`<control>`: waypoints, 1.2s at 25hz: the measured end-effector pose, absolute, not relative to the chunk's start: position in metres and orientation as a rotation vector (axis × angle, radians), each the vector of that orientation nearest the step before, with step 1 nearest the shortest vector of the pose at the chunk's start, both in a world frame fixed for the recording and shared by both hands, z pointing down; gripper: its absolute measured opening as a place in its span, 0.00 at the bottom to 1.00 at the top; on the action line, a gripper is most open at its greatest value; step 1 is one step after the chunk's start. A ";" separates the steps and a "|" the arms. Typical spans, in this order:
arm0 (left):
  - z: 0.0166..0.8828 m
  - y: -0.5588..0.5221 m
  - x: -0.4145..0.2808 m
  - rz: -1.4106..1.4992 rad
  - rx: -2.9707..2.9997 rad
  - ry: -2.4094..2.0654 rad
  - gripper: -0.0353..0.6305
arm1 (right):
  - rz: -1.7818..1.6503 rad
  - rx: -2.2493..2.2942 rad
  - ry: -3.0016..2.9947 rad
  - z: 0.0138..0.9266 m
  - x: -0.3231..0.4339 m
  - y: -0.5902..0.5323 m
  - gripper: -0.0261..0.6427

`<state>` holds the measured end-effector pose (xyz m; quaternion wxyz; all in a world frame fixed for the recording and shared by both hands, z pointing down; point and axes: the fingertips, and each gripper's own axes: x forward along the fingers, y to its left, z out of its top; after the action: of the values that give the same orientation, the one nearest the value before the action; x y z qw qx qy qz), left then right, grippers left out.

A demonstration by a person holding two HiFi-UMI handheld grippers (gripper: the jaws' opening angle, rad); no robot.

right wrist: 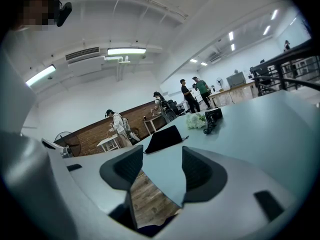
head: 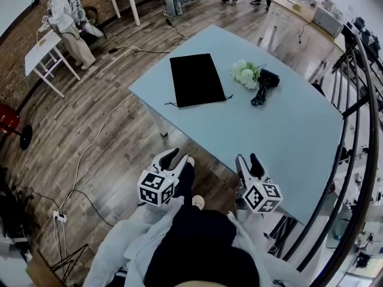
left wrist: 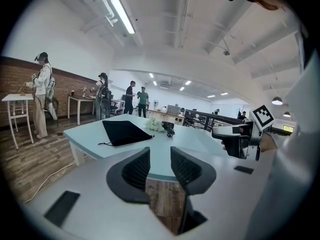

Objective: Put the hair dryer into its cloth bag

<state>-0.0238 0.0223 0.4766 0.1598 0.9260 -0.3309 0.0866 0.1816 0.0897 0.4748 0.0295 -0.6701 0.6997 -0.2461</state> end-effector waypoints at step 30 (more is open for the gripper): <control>0.462 -0.188 0.083 0.321 2.746 -0.682 0.24 | -0.769 -2.321 1.904 0.467 0.291 -0.071 0.43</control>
<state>0.0835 -0.1877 0.4624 0.1465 0.9539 -0.2371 0.1114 0.2911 -0.0712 0.4671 0.0214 -0.7488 0.6143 -0.2480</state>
